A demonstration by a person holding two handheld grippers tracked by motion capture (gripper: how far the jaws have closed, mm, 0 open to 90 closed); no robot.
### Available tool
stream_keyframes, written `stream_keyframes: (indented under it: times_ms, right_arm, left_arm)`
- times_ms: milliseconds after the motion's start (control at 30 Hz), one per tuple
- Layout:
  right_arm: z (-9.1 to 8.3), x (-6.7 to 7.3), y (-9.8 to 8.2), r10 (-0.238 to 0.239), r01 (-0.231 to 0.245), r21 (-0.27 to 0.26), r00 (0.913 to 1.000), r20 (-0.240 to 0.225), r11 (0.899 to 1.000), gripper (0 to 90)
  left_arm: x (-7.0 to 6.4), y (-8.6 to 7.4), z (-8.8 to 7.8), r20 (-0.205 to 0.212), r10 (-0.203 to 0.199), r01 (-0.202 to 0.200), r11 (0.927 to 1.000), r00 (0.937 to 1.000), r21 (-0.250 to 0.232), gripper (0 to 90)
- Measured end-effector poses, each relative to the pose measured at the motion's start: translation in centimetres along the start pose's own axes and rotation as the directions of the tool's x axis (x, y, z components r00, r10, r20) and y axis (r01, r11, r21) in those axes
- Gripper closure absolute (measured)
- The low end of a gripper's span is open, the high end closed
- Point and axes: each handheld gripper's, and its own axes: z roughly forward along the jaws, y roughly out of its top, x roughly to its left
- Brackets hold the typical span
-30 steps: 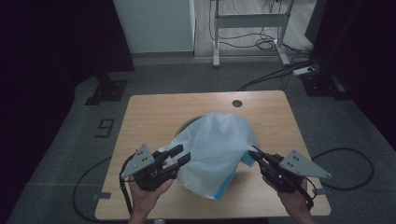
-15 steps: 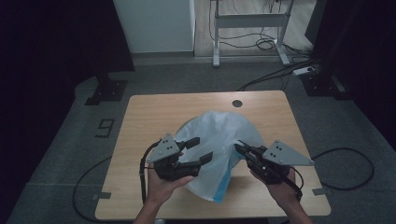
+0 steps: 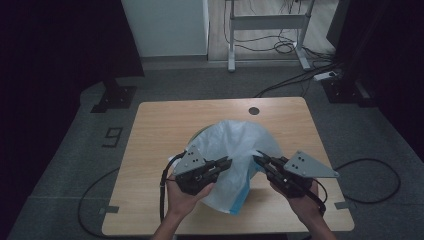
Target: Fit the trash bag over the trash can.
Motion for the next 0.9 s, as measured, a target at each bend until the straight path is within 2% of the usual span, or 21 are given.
stream_keyframes:
  times_ms: [67,167,233,400,467,667,900]
  right_arm:
    - [-0.1,-0.1,-0.2,0.004,-0.004,-0.001,1.0000,0.005,1.000,74.8]
    - [-0.6,0.1,-0.8,0.010,-0.010,-0.003,0.9994,0.035,1.000,54.3]
    - [-1.2,0.4,-1.6,0.016,-0.016,-0.005,0.9987,0.048,1.000,48.1]
    - [-2.1,0.8,-3.6,0.041,-0.041,-0.005,0.9957,0.083,0.999,47.1]
    - [-2.4,1.0,-4.0,0.057,-0.055,-0.017,0.9951,0.081,0.998,50.7]
    - [-2.8,2.2,-3.8,0.051,-0.047,-0.062,0.9962,0.070,0.997,57.4]
    - [-2.8,2.5,-3.5,0.045,-0.041,-0.066,0.9973,0.058,0.997,61.0]
  left_arm:
    - [0.1,0.1,-0.1,-0.008,-0.008,0.008,0.9999,0.9999,-0.009,90.0]
    - [0.5,0.3,-0.5,-0.019,-0.044,0.043,0.9979,0.9988,-0.048,90.0]
    - [0.9,0.5,-0.9,-0.027,-0.068,0.066,0.9950,0.9973,-0.075,90.0]
    - [1.2,0.7,-1.2,-0.020,-0.099,0.097,0.9909,0.9949,-0.094,90.0]
    - [1.2,0.8,-1.1,-0.019,-0.101,0.099,0.9907,0.9947,-0.093,90.0]
    - [1.1,0.8,-0.6,-0.023,-0.105,0.103,0.9914,0.9942,-0.082,90.0]
    - [1.3,0.6,-0.4,-0.032,-0.118,0.116,0.9904,0.9925,-0.076,90.0]
